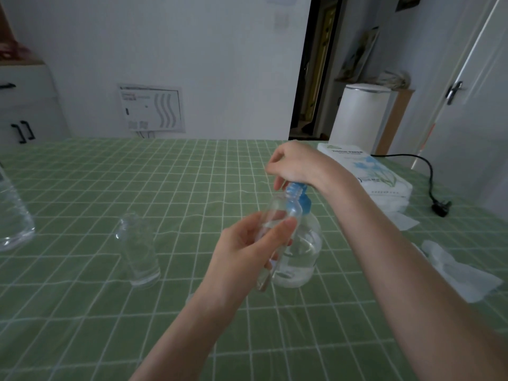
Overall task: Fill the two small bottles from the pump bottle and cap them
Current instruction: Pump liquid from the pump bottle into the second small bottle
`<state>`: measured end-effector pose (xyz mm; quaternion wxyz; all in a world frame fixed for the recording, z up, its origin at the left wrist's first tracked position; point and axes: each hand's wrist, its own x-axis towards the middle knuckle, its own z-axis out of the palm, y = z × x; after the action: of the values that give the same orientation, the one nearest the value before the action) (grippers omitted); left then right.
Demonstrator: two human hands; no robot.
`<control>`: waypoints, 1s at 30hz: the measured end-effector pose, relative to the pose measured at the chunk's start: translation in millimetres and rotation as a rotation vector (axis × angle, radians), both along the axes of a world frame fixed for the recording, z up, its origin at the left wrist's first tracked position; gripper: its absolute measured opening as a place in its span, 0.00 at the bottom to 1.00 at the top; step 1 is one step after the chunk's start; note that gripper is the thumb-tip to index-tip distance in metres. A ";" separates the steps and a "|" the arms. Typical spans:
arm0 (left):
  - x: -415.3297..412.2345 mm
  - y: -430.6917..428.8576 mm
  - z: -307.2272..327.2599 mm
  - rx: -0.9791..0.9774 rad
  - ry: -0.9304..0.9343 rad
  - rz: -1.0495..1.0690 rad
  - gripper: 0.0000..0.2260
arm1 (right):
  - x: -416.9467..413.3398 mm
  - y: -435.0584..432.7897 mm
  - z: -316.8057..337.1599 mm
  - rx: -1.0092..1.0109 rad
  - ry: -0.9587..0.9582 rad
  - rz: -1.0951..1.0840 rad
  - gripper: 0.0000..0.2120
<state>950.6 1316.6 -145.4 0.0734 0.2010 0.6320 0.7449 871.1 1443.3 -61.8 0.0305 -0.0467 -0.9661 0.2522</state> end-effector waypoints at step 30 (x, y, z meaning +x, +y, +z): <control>1.3 1.0 -2.3 -0.022 -0.019 0.002 0.16 | 1.2 -1.0 -6.6 0.004 -0.107 0.000 0.16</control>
<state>951.9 1317.6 -147.8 0.0807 0.1923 0.6395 0.7399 872.3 1442.4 -68.4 -0.0212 -0.0603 -0.9668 0.2475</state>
